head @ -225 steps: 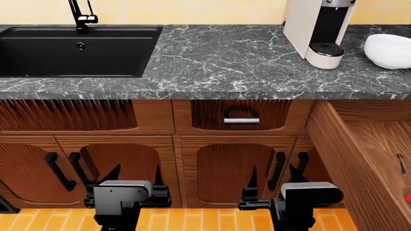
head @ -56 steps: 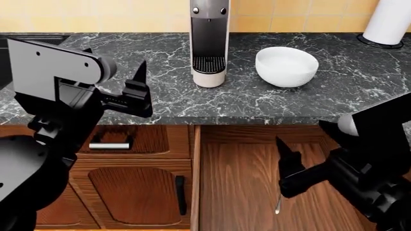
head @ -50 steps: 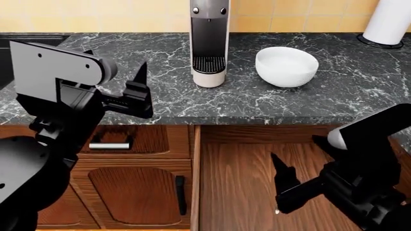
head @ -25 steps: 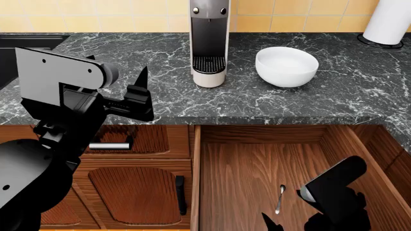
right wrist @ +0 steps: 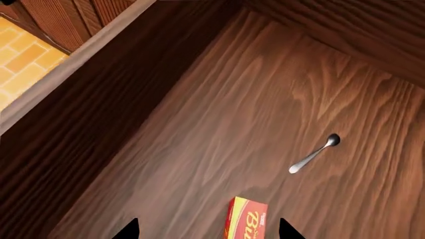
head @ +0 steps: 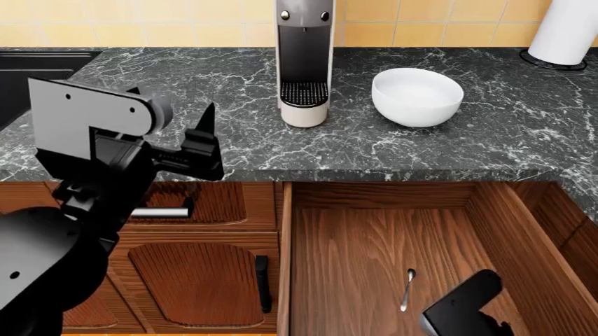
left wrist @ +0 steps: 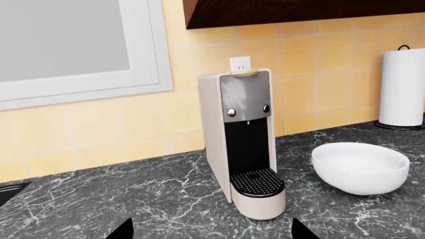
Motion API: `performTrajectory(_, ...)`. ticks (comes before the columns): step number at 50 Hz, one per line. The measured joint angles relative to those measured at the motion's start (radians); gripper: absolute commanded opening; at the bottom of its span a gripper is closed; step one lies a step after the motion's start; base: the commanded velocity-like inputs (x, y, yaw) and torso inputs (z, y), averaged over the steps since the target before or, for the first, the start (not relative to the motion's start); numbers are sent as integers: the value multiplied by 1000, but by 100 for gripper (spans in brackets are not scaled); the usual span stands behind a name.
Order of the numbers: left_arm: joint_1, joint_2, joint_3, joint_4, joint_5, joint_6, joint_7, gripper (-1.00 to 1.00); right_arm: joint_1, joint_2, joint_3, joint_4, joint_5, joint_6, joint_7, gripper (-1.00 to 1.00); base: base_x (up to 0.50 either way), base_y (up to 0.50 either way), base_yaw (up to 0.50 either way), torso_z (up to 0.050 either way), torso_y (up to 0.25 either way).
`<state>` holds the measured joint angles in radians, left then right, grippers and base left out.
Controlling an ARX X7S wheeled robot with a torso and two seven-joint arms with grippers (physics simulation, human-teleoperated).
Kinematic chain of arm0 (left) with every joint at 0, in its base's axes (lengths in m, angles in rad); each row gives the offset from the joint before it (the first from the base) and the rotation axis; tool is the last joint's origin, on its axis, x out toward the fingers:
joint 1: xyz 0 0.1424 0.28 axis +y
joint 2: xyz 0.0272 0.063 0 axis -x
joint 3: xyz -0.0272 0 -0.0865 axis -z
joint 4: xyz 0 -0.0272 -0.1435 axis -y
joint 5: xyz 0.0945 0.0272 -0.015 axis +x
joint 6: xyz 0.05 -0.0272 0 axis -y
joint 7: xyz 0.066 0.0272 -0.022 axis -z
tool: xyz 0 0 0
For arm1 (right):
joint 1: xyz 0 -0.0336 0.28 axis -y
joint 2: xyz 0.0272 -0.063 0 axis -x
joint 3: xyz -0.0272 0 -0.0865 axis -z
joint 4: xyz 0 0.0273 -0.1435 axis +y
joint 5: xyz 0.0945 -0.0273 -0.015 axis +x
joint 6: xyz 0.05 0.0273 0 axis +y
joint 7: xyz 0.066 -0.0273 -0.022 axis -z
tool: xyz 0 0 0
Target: Place the bar in the bowl and close the drawer.
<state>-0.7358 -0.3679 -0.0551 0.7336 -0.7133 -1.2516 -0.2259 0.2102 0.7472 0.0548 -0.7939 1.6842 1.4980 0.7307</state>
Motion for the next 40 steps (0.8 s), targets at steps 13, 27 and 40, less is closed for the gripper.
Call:
performTrajectory(13,17,-7,4,-7,1,21,-1,100,-66,5,-12,11,-110,-31,-76,100,0,0,0,0,0)
performTrajectory(27,24,-10,16,-14,1,36,-5,100,-122,11,-32,72,-276,-96,-189,100,0,0,0,0,0)
performTrajectory(40,26,-13,26,-19,-2,42,-10,100,-131,0,-95,158,-415,-158,-274,100,0,0,0,0,0)
